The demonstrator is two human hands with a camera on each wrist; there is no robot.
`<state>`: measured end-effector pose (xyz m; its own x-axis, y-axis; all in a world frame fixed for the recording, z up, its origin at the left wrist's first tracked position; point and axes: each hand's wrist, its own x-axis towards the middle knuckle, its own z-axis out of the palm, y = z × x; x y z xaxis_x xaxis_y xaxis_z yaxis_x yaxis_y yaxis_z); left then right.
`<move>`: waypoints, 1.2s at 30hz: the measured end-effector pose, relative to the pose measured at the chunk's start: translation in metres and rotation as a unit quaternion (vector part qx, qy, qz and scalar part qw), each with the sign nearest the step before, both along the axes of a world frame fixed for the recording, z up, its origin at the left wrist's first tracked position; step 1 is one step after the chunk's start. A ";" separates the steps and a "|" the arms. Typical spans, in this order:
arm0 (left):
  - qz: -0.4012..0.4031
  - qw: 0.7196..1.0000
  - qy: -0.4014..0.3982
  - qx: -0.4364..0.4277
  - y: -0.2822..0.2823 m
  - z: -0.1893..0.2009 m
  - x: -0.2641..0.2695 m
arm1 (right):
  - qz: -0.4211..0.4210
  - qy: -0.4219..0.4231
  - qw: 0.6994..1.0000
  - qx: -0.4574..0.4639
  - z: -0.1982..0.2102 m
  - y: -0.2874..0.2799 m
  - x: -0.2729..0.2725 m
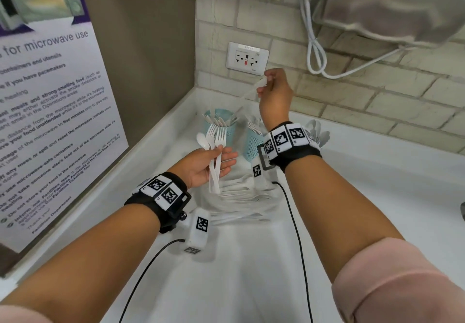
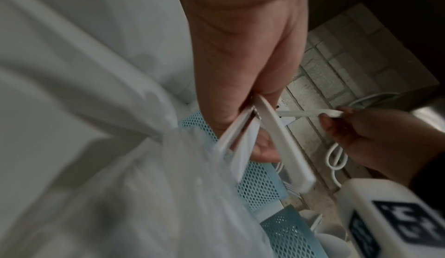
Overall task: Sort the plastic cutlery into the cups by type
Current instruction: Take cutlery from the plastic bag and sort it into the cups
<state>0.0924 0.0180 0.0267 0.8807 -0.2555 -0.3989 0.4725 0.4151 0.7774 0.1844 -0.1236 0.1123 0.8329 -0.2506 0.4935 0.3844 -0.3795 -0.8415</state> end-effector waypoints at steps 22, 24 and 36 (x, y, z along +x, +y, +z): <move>-0.068 0.995 -0.008 -0.068 0.004 -0.002 -0.005 | 0.022 0.098 0.971 -0.216 -0.031 0.005 -0.002; -0.074 0.994 -0.006 -0.077 0.000 -0.001 -0.005 | 0.042 0.110 0.975 -0.189 -0.027 -0.002 -0.014; -0.148 0.988 0.003 -0.038 -0.021 -0.004 -0.009 | 0.199 0.320 0.915 -0.143 -0.057 -0.039 -0.060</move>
